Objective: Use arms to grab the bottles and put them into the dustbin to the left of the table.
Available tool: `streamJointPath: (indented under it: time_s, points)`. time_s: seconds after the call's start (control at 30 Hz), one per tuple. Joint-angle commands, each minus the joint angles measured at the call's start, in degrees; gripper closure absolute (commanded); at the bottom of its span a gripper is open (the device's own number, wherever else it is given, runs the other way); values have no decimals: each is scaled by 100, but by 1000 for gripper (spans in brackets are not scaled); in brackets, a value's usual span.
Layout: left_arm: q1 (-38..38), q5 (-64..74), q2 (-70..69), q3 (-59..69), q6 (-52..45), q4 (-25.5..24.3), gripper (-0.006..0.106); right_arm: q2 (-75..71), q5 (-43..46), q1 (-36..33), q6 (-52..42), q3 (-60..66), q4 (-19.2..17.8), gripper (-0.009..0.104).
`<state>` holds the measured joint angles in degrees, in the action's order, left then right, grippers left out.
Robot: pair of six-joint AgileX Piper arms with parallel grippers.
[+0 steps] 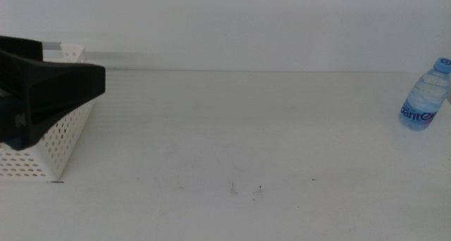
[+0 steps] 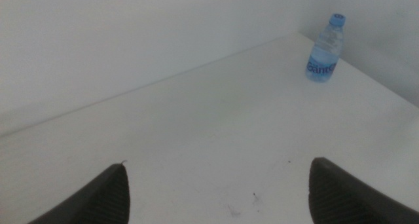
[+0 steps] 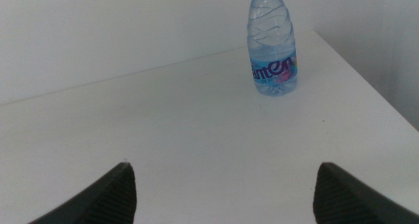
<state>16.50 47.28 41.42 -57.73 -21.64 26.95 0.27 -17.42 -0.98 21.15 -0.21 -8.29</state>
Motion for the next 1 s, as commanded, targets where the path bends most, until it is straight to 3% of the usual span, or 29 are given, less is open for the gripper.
streamJointPath:
  time_s: [0.0, 0.17, 0.3, 0.37, 0.63, 0.73, 0.97]
  points:
    - [9, -157, -10, -3, 57, 42, 7, -27, 76, 41, -15, 21, -55, 5]
    - [9, -206, -10, -3, 57, 42, 7, -27, 76, 41, -15, 21, -55, 5]
    - [9, -206, -10, -3, 57, 42, 7, -27, 1174, 41, -603, 21, -1155, 5]
    - [9, -206, -10, -3, 57, 42, 7, 39, 1805, 41, -367, 21, -1330, 5]
    - [9, -206, -21, -3, 57, -34, 7, 2828, 3152, 41, -1066, 21, -1174, 5]
    - [9, -206, -10, -3, 57, -34, 7, 3861, 4468, 41, -1066, 21, -879, 5]
    - [9, -218, -10, -3, 57, -34, 7, 5962, 8008, 41, -912, 21, -805, 5]
